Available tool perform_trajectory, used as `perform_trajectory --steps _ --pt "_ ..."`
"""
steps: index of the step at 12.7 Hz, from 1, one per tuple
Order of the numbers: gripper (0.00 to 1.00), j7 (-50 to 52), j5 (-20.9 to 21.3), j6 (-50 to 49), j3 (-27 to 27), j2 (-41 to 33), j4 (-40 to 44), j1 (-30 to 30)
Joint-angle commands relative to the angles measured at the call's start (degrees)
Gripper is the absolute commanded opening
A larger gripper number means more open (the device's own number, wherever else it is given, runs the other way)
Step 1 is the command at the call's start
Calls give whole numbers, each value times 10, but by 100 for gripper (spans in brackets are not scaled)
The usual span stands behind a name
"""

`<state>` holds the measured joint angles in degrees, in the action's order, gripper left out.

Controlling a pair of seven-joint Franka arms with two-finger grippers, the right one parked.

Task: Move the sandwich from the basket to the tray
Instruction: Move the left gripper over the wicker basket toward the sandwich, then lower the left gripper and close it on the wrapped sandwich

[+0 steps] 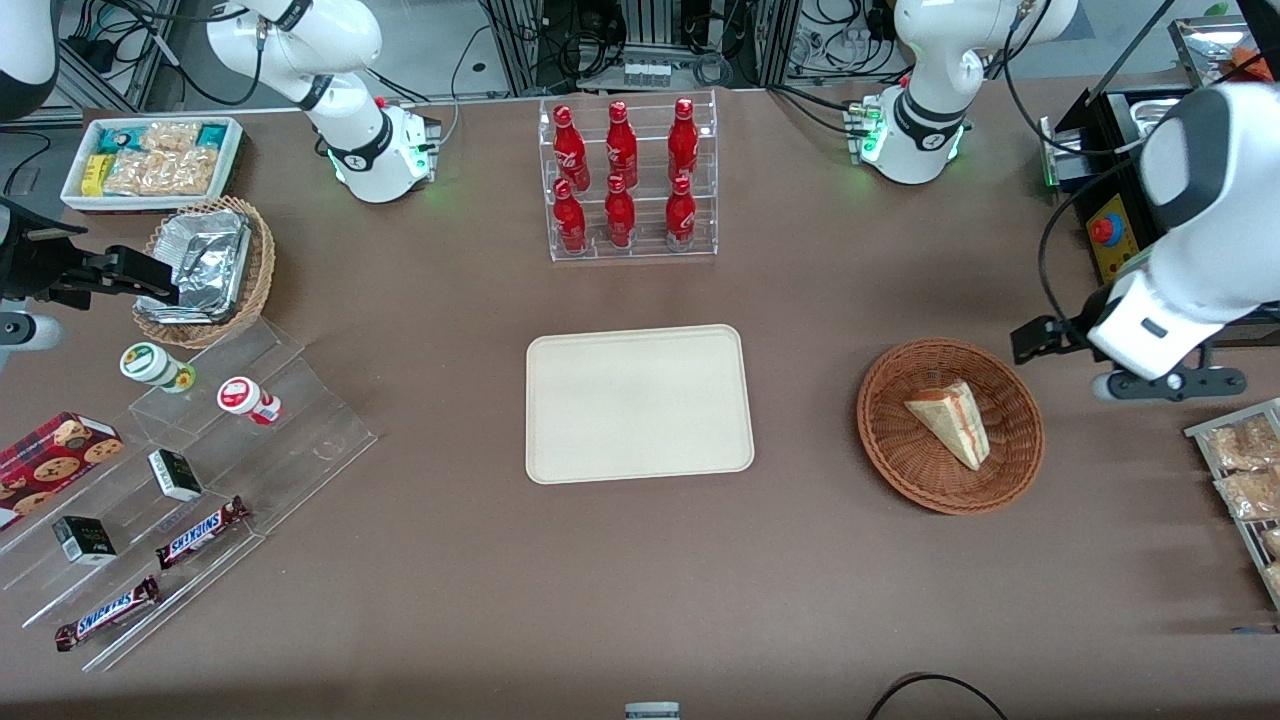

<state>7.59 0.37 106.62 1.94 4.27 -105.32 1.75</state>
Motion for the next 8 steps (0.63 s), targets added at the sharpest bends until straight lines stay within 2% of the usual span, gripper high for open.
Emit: perform_trajectory --steps 1,8 --pt "100 72 7 68 1 -11 -58 19" --pt "100 249 9 222 0 16 -152 28"
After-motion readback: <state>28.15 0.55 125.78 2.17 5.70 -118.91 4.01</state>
